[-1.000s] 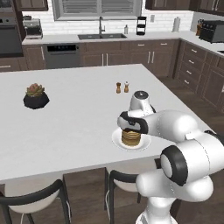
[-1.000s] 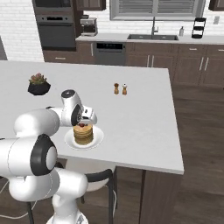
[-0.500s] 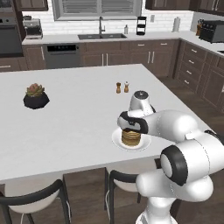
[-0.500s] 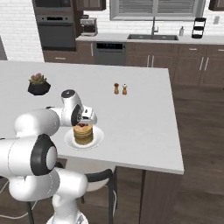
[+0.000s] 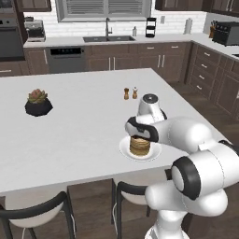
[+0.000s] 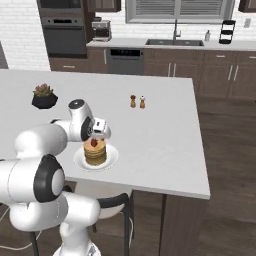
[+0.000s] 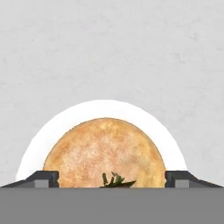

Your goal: Take the strawberry from the fridge and place it on top of the pancake, located on the dining counter.

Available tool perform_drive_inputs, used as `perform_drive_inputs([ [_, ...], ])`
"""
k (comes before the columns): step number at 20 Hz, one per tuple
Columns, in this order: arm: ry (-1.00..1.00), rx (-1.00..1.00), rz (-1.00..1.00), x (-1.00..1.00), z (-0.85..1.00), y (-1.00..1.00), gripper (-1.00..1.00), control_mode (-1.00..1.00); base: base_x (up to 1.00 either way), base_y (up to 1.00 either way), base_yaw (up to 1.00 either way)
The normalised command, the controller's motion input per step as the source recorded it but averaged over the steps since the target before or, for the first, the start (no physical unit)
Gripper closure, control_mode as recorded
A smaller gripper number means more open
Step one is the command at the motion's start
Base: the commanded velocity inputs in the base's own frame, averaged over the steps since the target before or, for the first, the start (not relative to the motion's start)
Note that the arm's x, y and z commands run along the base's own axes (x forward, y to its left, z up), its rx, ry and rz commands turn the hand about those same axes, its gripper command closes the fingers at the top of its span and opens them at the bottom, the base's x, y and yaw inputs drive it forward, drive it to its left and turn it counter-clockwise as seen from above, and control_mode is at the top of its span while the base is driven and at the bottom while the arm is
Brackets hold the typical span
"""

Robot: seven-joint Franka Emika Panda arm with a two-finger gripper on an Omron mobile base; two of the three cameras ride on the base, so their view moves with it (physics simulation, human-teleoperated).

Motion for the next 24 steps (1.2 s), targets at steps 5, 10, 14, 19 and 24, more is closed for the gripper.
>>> perform_drive_inputs([
  [5,0.0,-0.12,0.0,-0.06,0.8,0.18,-1.0,-1.0,0.0,0.0,0.0],
  [10,-0.05,-0.01,0.0,-0.85,0.64,0.6,-1.0,-1.0,0.0,0.0,0.0],
  [14,-0.12,-0.02,0.0,-1.0,0.26,0.71,-1.0,-1.0,0.0,0.0,0.0],
  [19,-0.08,-0.05,0.0,-1.0,0.0,0.57,-1.0,-1.0,0.0,0.0,0.0],
  [24,0.0,-0.16,0.0,-1.0,-0.07,0.67,-1.0,-1.0,0.0,0.0,0.0],
])
